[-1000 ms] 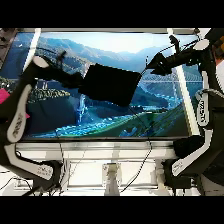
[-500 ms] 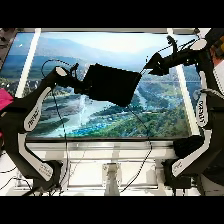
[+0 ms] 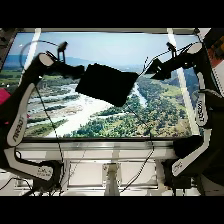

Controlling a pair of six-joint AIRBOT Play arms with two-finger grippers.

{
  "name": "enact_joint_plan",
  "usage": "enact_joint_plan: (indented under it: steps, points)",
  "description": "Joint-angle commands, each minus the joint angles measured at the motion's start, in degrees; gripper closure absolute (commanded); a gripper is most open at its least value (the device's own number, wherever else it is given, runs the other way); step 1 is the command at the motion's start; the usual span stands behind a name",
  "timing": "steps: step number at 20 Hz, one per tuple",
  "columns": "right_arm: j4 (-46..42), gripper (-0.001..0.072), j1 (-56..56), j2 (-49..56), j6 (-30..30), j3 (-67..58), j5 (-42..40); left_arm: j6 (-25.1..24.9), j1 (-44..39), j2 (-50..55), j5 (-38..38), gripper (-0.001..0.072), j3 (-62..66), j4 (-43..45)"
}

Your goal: Fold the clothes and pants, and hang the long-sleeved shirts on hangers.

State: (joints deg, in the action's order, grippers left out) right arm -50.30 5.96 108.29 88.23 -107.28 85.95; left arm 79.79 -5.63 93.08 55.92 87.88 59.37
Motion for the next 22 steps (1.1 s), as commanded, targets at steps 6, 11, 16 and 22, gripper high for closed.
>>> enact_joint_plan:
  steps: [6,11,16,22]
  points:
    - [3.5,0.0188,-4.7,0.2,0.7,9.3,-3.5,4.8,0.6,3.4,-2.8,0.0387,0.9,20.7]
    - [4.0,0.0092,-13.2,2.0,0.7,9.3,-10.2,7.2,2.4,5.0,-3.2,0.034,1.0,22.5]
    - [4.4,0.0021,-19.5,6.6,1.5,9.2,-19.5,3.7,3.0,-1.4,-2.5,0.0341,1.0,22.5]
    - [11.3,0.0015,-19.9,8.8,4.6,9.2,-25.3,1.2,2.9,-6.6,-1.2,0.0341,1.0,22.5]
